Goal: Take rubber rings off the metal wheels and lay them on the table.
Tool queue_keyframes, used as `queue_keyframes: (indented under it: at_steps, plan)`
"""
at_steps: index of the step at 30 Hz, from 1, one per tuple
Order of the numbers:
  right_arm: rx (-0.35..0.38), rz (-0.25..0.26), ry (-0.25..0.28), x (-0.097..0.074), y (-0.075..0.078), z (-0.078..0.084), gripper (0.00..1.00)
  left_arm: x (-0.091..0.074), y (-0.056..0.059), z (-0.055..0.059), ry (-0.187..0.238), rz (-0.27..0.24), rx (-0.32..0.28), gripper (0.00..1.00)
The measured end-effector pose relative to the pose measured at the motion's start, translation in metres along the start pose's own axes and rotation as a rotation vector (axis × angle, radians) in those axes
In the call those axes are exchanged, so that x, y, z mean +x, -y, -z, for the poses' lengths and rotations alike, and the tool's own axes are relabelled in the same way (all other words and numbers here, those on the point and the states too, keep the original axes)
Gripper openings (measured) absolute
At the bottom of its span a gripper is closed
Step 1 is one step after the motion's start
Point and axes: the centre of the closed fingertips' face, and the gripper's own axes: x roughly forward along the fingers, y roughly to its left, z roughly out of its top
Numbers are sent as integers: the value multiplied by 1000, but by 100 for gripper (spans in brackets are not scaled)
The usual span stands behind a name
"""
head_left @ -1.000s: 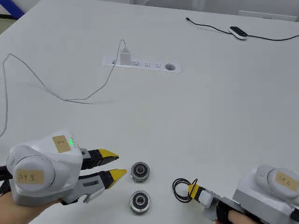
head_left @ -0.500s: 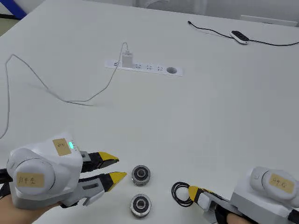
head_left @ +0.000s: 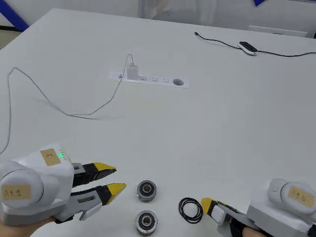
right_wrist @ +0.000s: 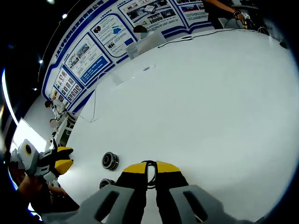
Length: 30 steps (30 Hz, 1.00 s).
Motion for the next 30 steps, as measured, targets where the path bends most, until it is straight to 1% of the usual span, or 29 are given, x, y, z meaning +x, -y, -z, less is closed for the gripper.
queue_keyframes:
  at_steps: [1, 2, 3, 4, 5, 7, 8, 10, 12, 14, 15, 17, 20, 22, 25, 26, 27, 29, 30]
  plan:
    - [1, -13, 17, -1, -1, -3, 7, -2, -1, 1, 2, -6, -4, 23]
    - [12, -47, 57, -2, -6, -9, 8, -4, -2, 2, 6, -11, -12, 24]
    - [33, -71, 90, -6, -8, -15, 9, -7, -3, 3, 13, -19, -24, 25]
    - [40, -80, 102, -8, -9, -17, 9, -9, -4, 4, 19, -24, -30, 25]
    - [30, -85, 114, -12, -8, -19, 9, -13, -5, 3, 30, -33, -37, 25]
    - [10, -89, 141, -20, -8, -24, 10, -19, -6, 4, 39, -46, -52, 27]
    - [8, -96, 151, -22, -8, -26, 11, -21, -6, 4, 41, -50, -56, 27]
    - [18, -123, 191, -29, -8, -31, 12, -26, -6, 7, 38, -62, -72, 29]
    - [9, -136, 213, -36, -8, -33, 13, -29, -7, 12, 39, -67, -89, 31]
    - [-2, -151, 227, -41, -8, -33, 15, -32, -6, 14, 42, -76, -104, 33]
    - [-20, -159, 233, -45, -8, -33, 16, -34, -5, 16, 48, -81, -116, 34]
    - [-71, -171, 241, -49, -10, -32, 19, -36, -4, 18, 56, -84, -125, 37]
    - [-178, -177, 245, -56, -10, -28, 23, -38, -3, 23, 72, -102, -134, 41]
    - [-250, -171, 246, -59, -9, -26, 24, -39, -8, 26, 80, -133, -147, 45]
    - [-368, -136, 238, -60, -5, -21, 28, -43, -14, 25, 115, -182, -175, 50]
    - [-393, -130, 239, -59, -5, -20, 29, -44, -15, 24, 124, -192, -180, 52]
    - [-437, -129, 240, -58, -6, -19, 32, -45, -16, 23, 134, -203, -187, 55]
    - [-497, -128, 243, -56, -7, -19, 36, -45, -19, 23, 147, -220, -198, 59]
    - [-555, -142, 249, -55, -11, -18, 38, -45, -20, 23, 155, -228, -201, 62]
